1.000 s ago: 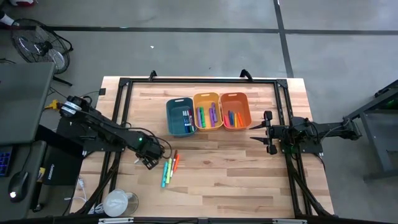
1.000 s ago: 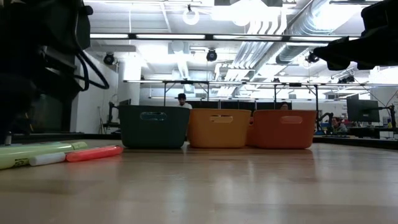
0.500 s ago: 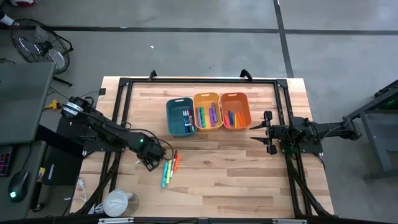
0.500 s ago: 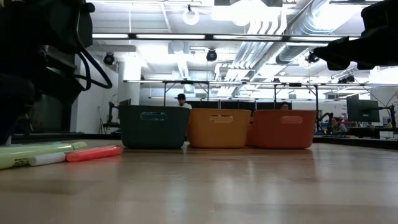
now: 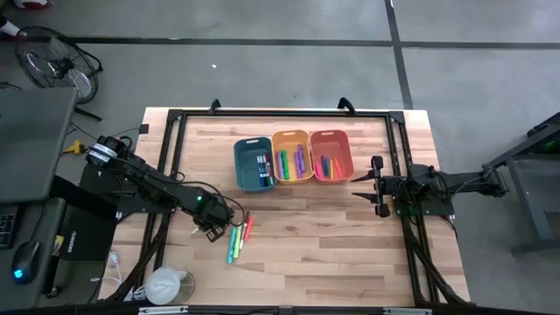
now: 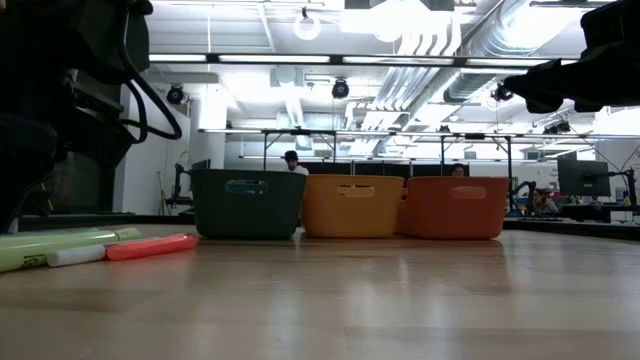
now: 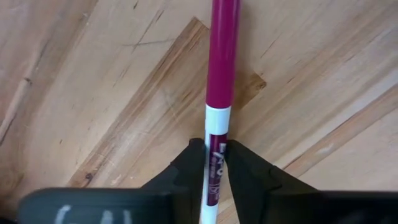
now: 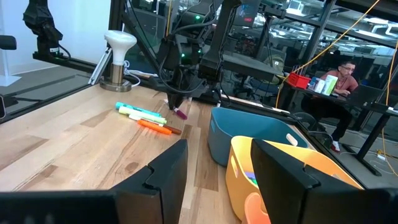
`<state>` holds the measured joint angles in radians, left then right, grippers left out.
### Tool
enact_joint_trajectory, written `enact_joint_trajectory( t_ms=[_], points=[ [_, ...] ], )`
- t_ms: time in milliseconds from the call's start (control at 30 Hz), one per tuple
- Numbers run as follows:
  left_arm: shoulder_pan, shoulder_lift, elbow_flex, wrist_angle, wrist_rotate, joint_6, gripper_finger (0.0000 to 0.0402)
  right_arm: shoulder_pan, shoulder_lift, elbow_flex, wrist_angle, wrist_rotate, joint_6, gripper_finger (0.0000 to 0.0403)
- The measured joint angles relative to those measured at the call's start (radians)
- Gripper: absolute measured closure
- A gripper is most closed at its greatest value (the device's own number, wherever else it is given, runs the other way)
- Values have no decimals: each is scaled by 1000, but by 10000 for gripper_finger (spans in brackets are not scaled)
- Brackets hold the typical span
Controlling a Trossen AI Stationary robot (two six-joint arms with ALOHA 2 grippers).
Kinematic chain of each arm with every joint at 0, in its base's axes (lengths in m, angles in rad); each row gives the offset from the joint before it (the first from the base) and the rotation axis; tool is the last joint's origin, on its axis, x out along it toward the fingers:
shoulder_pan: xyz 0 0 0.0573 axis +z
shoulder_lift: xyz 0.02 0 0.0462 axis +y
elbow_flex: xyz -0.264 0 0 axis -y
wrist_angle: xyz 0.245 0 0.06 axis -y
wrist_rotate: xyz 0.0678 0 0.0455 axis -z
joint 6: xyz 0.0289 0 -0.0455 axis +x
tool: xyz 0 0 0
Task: Pick & Place Markers
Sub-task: Put the dark red marker pen into the blue bin
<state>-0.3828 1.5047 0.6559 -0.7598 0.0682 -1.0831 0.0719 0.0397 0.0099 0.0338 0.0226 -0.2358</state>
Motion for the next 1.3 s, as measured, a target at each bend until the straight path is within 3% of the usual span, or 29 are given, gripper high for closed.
enact_joint_trajectory(
  t_ms=[200,933,1300],
  points=[
    [0,0,0,0,2,-2,377,0,0,0,0,0,0,236],
    [1,0,3,-2,1,5,377,0,0,0,0,0,0,236],
    [3,-12,70,-94,-29,29,377,0,0,0,0,0,0,236]
  ],
)
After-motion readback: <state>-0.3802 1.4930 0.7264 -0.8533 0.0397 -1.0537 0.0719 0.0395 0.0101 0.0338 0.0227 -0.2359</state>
